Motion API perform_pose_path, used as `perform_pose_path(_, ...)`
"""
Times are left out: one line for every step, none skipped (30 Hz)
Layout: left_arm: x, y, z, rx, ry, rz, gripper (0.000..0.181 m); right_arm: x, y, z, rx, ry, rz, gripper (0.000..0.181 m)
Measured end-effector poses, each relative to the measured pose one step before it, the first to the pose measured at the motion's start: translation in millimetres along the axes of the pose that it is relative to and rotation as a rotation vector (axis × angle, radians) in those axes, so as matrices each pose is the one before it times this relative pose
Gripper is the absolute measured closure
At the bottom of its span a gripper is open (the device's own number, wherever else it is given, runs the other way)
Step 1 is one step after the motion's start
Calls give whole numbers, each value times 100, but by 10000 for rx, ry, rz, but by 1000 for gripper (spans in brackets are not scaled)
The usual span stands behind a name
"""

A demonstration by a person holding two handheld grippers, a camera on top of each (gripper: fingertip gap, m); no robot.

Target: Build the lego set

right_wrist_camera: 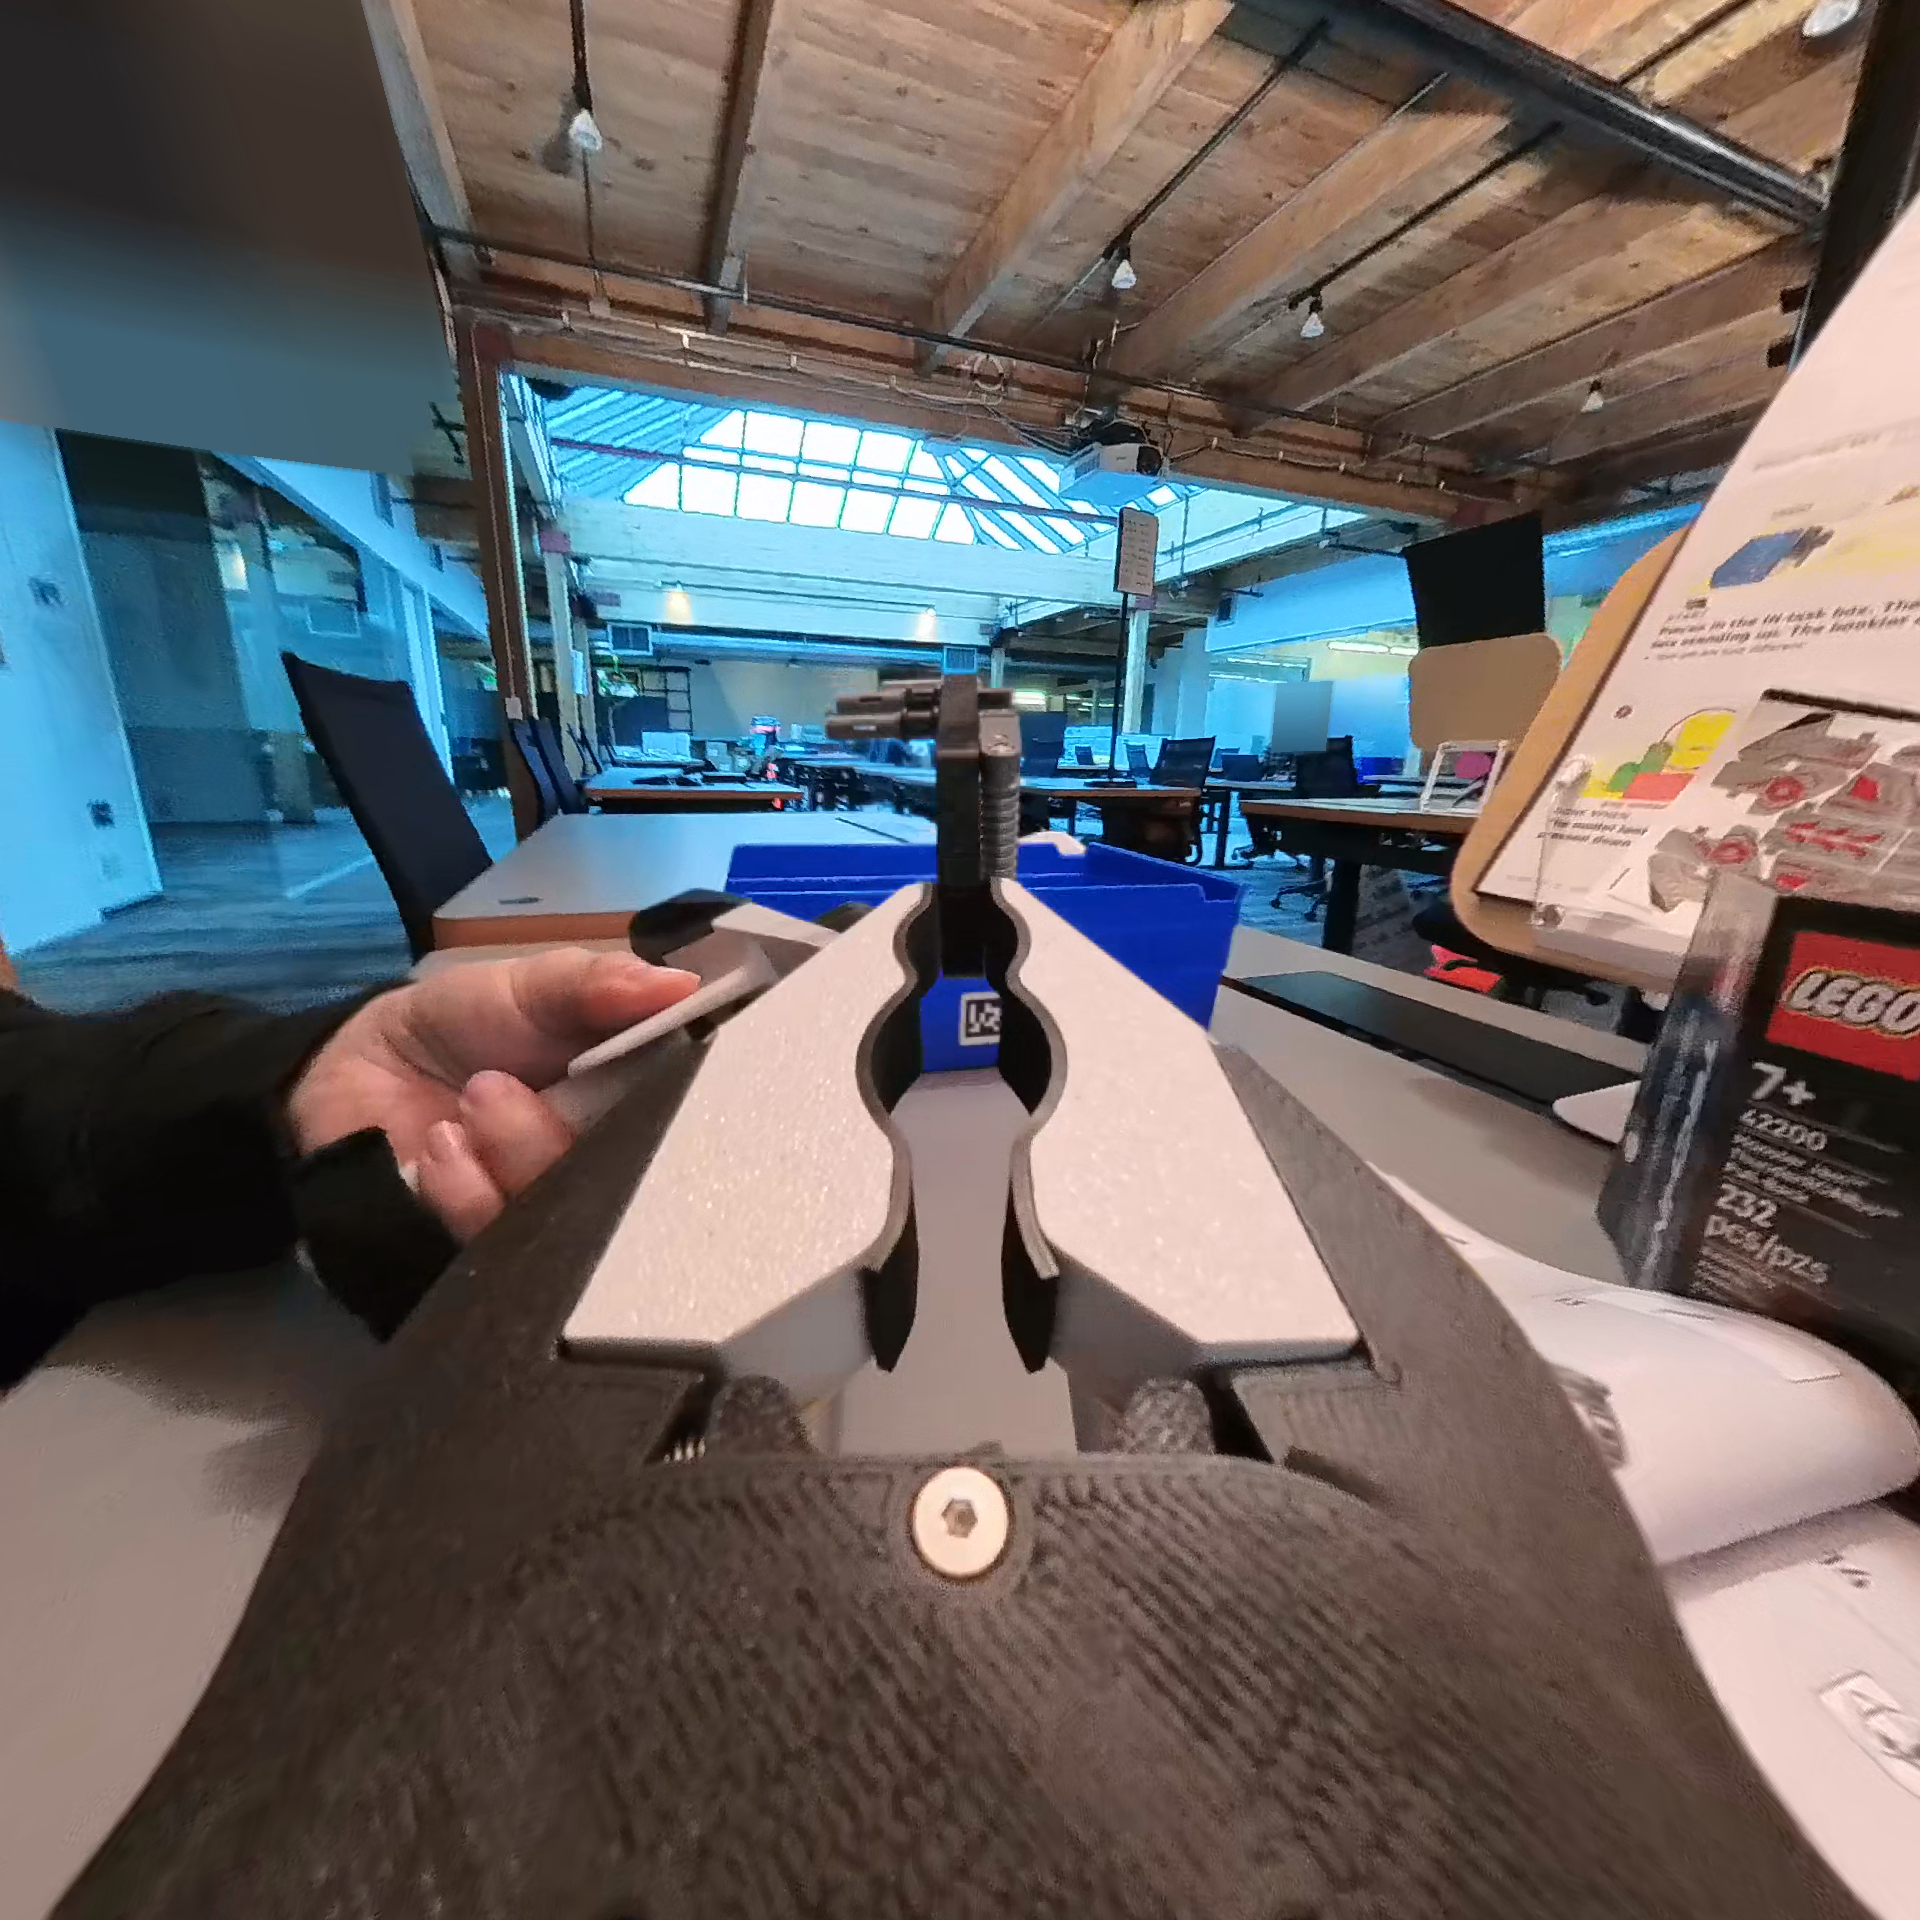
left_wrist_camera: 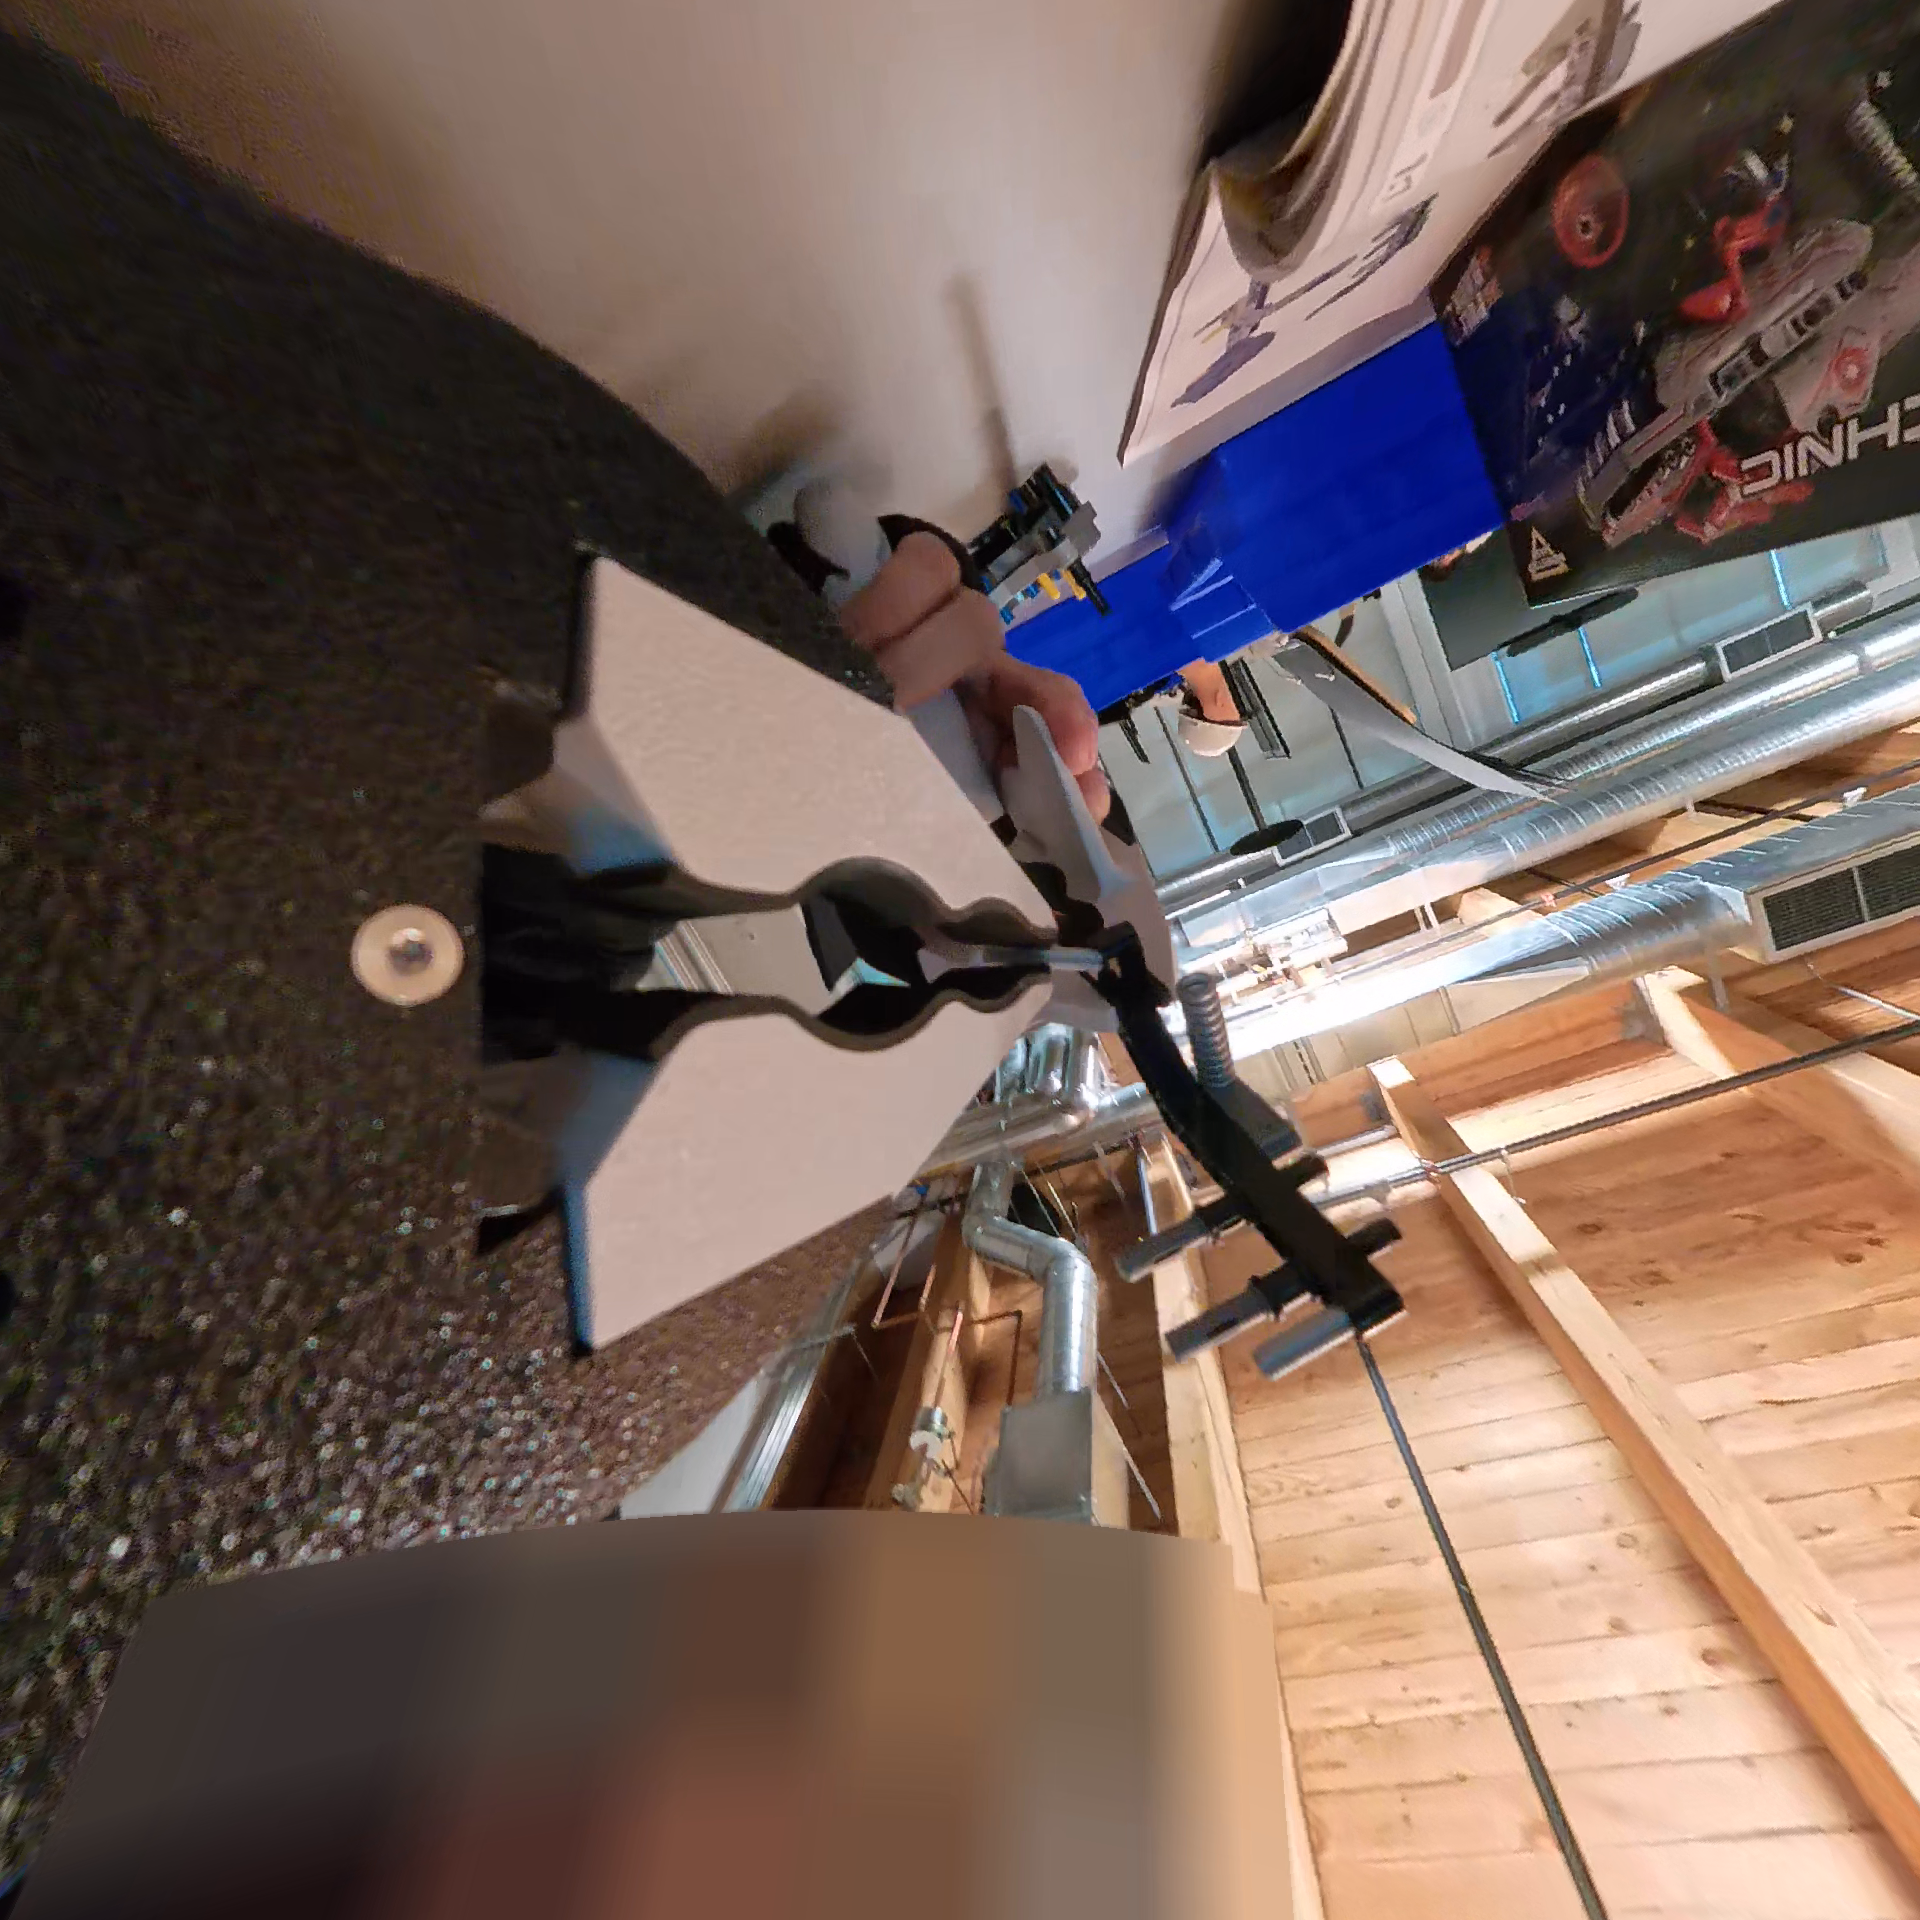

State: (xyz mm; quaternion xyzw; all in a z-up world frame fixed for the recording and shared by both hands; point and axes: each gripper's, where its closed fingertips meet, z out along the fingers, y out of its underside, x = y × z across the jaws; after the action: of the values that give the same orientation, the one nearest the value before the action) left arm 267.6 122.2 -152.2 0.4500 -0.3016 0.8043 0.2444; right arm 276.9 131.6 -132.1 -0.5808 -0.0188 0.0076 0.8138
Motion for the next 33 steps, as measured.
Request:
perform_pose_path(-47, 9, 43, 95, 27, -179, 180, 7, 35, -50, -101, 11, -282, 176)
perform_pose_path(-8, 36, 57, 64, 40, -145, 180, -14, 21, -47, -103, 35, -413, 175)
perform_pose_path(26, 61, 46, 40, 72, -203, 180, -84, -41, -55, -104, -17, -489, 175)
perform_pose_path(10, 69, 50, 34, 39, -174, 180, -74, -22, -66, -140, -57, -436, 175)
perform_pose_path(-45, 84, 50, 3, -31, -37, 180, -67, 40, -76, -192, -53, -520, 175)
perform_pose_path(-108, 51, 29, -19, -88, 37, 180, -72, 97, -79, -240, -20, -591, 175)
perform_pose_path(-133, -20, -26, 4, -163, 136, 180, -32, 113, -61, -240, 15, -444, 175)
perform_pose_path(-170, -34, -43, -5, -262, 323, 180, -34, 169, 2, -215, 45, -300, 175)
perform_pose_path(-228, -79, -77, -8, -375, 497, 180, -36, 191, 45, -187, 65, -248, 175)
perform_pose_path(-195, -126, -100, 15, -390, 538, 180, -32, 245, 58, -213, 67, -249, 175)
perform_pose_path(101, -150, -60, 49, -146, 311, 180, 12, 26, 28, -72, 79, -251, 175)
perform_pose_path(568, -255, -13, 119, 322, -157, 180, -28, -149, -31, 35, -24, -145, 175)
perform_pose_path(507, -403, -48, 165, 426, -514, 180, -1369, -114, 13, 36, -894, -208, 176)
perform_pose_path(36, -187, -142, 2, 139, -64, 180, -259, 337, 298, -242, 142, 24, 175)
perform_pose_path(-464, -55, -218, -135, -300, 419, 180, -107, 213, 135, -137, 111, -26, 175)
perform_pose_path(-377, -67, -172, -127, -360, 389, 180, 30, 612, 135, -356, 43, 203, 175)
perform_pose_path(146, -38, -5, -96, -84, 272, 180, 584, -179, 42, 268, 361, 579, 175)
perform_pose_path(296, -1, 81, -85, -42, 267, 180, 673, -554, -63, 505, 224, 868, 175)
perform_pose_path(98, 92, 76, -137, -165, 357, 180, 593, -501, -46, 406, 20, 1043, 176)
perform_pose_path(-56, 222, 61, -222, -219, 447, 180, 776, -511, -124, 433, 161, 936, 176)
perform_pose_path(-175, 247, 49, -232, -255, 476, 180, 753, -448, -186, 418, 258, 717, 176)
perform_pose_path(-247, 162, 14, -163, -273, 454, 179, 191, -198, -132, 230, -38, 546, 176)
perform_pose_path(-135, 164, 46, -160, -199, 419, 179, 78, 83, -50, 40, -6, 383, 176)
perform_pose_path(-108, 181, 60, -172, -191, 374, 179, 34, 101, -16, 31, 60, 127, 176)
perform_pose_path(-189, 192, 54, -169, -252, 356, 179, -272, -18, 41, 80, -123, 66, 176)
perform_pose_path(-138, 115, 24, -99, -223, 289, 179, -221, 50, 122, 15, -94, 128, 176)
perform_pose_path(-10, -34, -2, 1, -111, 131, 179, -101, 45, 119, 38, -12, 86, 176)
perform_pose_path(103, -117, -29, 52, -6, 12, 179, -287, -10, 102, 82, -155, 55, 176)
perform_pose_path(148, -134, -18, 66, 45, -27, 179, -237, 82, 95, 3, -148, 81, 176)
perform_pose_path(231, -102, -12, 49, 125, -117, 179, 17, 198, 53, -77, 29, -67, 176)
perform_pose_path(268, -133, -14, 83, 189, -229, 179, -98, 104, 24, -36, -35, -137, 176)
perform_pose_path(176, -111, -29, 90, 162, -250, 179, -162, -1, 5, 23, -104, -16, 176)
perform_pose_path(120, -73, -16, 71, 156, -227, 179, -10, -60, -10, 59, -8, 14, 176)
